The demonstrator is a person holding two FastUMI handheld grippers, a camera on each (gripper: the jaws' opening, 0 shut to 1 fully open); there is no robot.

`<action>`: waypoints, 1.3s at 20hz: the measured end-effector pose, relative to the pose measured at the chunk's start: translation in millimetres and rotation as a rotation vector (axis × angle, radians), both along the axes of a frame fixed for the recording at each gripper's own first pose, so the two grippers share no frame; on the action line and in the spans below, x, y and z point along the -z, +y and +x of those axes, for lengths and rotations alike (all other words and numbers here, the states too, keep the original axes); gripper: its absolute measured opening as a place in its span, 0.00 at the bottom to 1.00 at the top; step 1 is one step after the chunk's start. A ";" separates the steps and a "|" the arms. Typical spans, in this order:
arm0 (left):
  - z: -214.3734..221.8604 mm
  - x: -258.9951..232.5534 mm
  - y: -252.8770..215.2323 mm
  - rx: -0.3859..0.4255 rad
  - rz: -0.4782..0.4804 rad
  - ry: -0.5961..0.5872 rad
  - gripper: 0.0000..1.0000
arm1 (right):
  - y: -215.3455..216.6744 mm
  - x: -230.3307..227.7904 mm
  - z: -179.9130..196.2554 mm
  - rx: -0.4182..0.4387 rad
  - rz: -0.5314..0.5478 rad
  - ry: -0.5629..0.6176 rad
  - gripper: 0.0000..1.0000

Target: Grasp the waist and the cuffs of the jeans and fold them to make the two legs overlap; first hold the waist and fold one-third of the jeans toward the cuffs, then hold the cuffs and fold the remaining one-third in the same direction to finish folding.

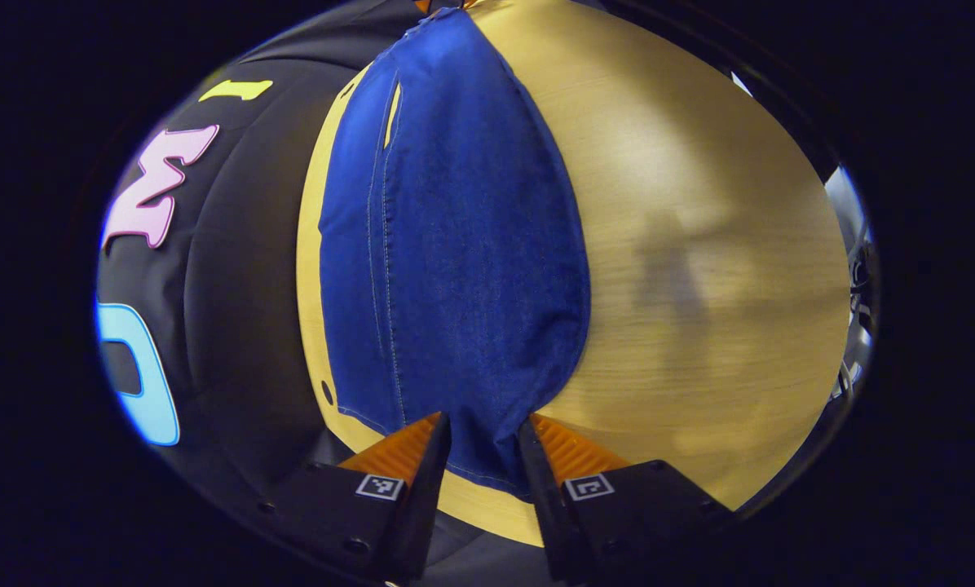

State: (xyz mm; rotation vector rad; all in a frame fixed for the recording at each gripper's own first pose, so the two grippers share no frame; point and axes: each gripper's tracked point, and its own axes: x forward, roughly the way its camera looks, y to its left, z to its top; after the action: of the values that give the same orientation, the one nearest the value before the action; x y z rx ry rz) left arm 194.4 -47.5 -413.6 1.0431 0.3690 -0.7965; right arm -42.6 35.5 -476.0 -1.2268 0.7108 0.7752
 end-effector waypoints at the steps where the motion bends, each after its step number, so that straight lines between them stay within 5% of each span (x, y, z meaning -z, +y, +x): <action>1: 1.6 0.5 -1.0 0.006 0.007 0.014 0.54 | 1.1 6.5 -3.7 0.015 0.011 0.044 0.86; 6: 5.5 1.4 -4.4 -0.054 -0.011 0.101 0.23 | 1.7 20.8 -19.0 0.161 0.048 0.167 0.17; 9: 4.1 1.8 -7.1 -0.126 -0.079 0.194 0.15 | -1.4 23.2 -15.9 0.344 0.121 0.305 0.05; 13: 5.2 -9.9 -7.3 -0.182 -0.167 0.332 0.07 | 0.1 11.0 -4.0 0.473 0.209 0.360 0.05; 21: 17.2 -75.1 20.8 -0.197 -0.442 0.549 0.06 | -21.0 -69.4 61.0 0.721 0.436 0.313 0.05; 26: 71.2 -99.2 42.3 -0.430 -0.644 0.779 0.07 | -39.9 -88.5 147.6 0.872 0.548 0.282 0.05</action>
State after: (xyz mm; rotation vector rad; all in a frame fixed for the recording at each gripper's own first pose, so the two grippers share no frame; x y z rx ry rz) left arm 265.6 -5.2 -314.4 0.0051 0.8907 -0.8215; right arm 105.0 -4.4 -387.5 -0.2394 1.0664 0.3552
